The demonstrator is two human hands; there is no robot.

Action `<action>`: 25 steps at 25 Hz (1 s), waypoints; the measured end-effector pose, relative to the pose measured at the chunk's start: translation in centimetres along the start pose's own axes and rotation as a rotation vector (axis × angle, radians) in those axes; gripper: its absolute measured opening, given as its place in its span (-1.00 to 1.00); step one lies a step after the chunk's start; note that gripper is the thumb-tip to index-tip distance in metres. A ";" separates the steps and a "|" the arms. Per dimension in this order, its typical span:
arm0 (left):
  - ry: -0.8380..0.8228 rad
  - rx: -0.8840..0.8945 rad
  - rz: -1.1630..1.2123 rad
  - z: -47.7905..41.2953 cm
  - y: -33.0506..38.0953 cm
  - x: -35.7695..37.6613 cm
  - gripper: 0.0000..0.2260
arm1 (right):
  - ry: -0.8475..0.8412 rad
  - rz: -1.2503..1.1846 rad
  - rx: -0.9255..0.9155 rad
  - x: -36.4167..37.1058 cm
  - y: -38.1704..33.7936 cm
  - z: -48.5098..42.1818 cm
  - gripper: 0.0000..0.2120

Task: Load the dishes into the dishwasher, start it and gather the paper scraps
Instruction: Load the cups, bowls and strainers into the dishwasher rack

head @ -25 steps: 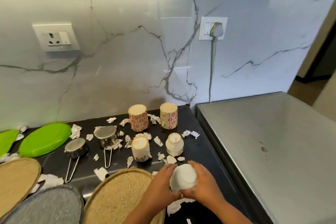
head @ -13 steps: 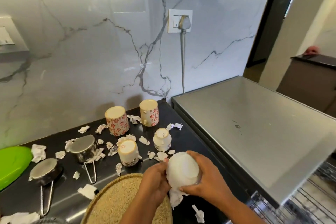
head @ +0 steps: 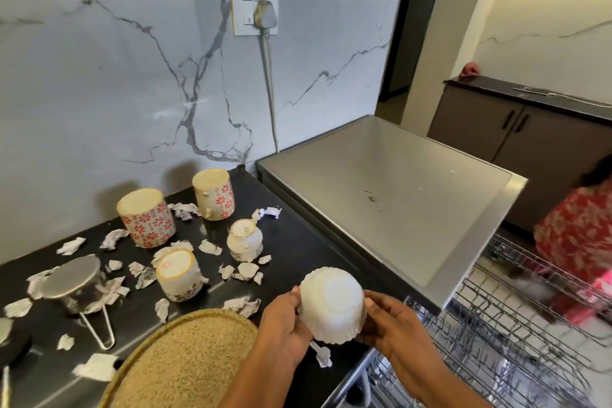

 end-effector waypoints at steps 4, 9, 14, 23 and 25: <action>-0.024 0.010 -0.091 0.3 -2.0 2.8 -0.85 | 0.049 -0.154 0.054 -3.5 -0.5 -0.3 -0.83; -0.040 0.042 -0.193 0.4 -5.6 9.3 -0.81 | 0.038 -0.225 0.070 -10.3 -2.3 -2.1 -0.82; -0.055 0.008 -0.297 -1.6 -12.0 18.1 -0.81 | 0.097 -0.239 0.033 -21.3 -5.8 -5.4 -0.79; -0.056 -0.154 -0.715 -5.9 -25.0 26.7 -0.67 | 0.269 -0.372 0.187 -38.2 -1.2 -8.0 -0.80; -0.041 -0.183 -0.808 -7.3 -27.0 26.6 -0.70 | 0.313 -0.433 0.256 -39.6 1.4 -8.2 -0.81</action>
Point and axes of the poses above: each hand's wrist, its own z-axis away from the middle knuckle, its own x-axis out of the palm, y = z × x, the point moved 9 cm from there along -z, towards the middle knuckle, and after that the axes turned 6 degrees about -z, right-handed, at the moved point
